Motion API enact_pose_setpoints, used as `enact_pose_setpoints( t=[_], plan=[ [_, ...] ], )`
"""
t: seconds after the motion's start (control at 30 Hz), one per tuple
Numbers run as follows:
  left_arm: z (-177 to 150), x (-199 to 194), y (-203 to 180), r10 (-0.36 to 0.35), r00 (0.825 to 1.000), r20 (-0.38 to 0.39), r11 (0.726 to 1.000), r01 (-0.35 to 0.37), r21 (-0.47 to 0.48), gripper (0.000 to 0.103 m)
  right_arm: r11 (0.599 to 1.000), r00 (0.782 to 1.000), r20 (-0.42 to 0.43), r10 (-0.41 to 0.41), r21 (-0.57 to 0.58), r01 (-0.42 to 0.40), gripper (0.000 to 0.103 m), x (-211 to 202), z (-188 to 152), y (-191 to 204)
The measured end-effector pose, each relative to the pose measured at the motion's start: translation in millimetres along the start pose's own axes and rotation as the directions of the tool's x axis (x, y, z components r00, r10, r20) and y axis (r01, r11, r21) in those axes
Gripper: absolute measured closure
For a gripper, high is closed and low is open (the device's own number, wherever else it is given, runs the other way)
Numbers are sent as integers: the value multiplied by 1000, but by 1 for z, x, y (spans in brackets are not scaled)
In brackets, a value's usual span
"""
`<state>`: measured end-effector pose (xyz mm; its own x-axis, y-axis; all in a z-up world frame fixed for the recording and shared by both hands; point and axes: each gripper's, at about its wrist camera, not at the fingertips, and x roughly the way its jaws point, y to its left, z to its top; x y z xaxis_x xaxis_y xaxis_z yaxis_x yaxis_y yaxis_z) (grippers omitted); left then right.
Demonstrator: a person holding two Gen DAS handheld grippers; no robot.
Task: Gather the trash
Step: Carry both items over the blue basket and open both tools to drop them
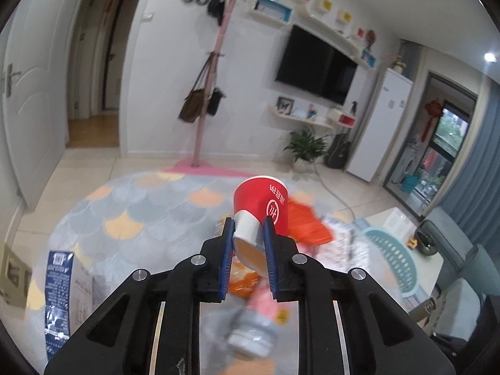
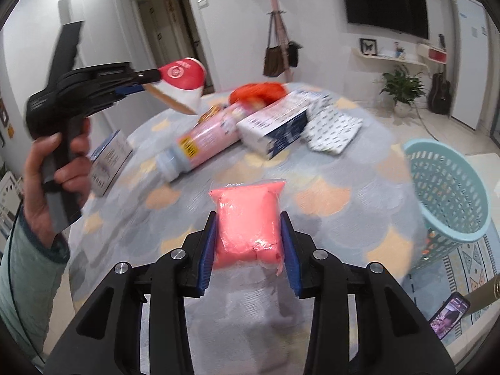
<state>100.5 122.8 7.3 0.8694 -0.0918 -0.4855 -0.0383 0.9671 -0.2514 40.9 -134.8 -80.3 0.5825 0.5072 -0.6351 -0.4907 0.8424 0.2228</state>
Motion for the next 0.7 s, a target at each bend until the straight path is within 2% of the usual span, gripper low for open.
enact_pose_setpoints(
  t=[0.13, 0.33, 0.7],
  plan=[
    [6, -4, -30, -56, 998, 11, 998, 55, 43, 86, 998, 999, 38, -29, 54, 27, 68, -8, 10, -23],
    [9, 10, -94, -145, 989, -23, 980, 147, 130, 86, 986, 991, 100, -92, 150, 76, 68, -22, 27, -63],
    [0, 64, -224, -287, 951, -115, 914, 308, 263, 86, 926, 949, 188, -253, 332, 181, 68, -51, 50, -160]
  ],
)
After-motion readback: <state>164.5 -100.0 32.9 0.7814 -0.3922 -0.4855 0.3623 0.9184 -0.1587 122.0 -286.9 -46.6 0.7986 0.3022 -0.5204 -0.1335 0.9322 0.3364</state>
